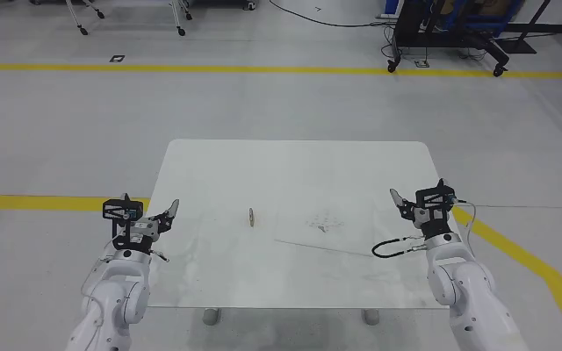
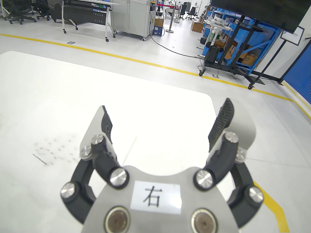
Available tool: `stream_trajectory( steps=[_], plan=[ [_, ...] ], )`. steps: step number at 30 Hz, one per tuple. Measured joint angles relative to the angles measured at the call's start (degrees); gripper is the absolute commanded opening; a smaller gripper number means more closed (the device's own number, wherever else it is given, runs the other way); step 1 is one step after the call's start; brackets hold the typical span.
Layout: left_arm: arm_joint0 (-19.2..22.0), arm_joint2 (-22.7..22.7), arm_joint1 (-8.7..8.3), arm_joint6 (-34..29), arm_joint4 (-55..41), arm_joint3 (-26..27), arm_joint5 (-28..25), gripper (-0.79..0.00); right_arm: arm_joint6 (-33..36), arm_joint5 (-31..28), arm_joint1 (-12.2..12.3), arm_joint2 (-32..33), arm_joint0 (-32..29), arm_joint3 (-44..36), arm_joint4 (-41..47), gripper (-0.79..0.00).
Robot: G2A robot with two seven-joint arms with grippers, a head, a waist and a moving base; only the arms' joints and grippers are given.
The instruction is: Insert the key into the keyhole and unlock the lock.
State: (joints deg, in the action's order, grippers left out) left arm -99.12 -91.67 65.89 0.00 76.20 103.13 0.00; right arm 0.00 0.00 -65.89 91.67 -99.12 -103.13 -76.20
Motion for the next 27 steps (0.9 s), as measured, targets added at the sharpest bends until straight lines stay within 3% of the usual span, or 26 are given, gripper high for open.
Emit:
stream_trajectory(
  steps=[12,18,27],
  plan=[
    [0.0,0.0,0.0,0.0,0.0,0.0,0.0,0.0,0.0,0.0,0.0,0.0,0.0,0.0,0.0,0.0],
    [0.0,0.0,0.0,0.0,0.0,0.0,0.0,0.0,3.1,-5.0,-0.2,-4.3,2.7,1.9,-0.5,0.0],
    [0.0,0.0,0.0,0.0,0.0,0.0,0.0,0.0,3.3,-4.9,-0.3,-4.4,3.0,2.2,-0.4,0.0]
  ],
)
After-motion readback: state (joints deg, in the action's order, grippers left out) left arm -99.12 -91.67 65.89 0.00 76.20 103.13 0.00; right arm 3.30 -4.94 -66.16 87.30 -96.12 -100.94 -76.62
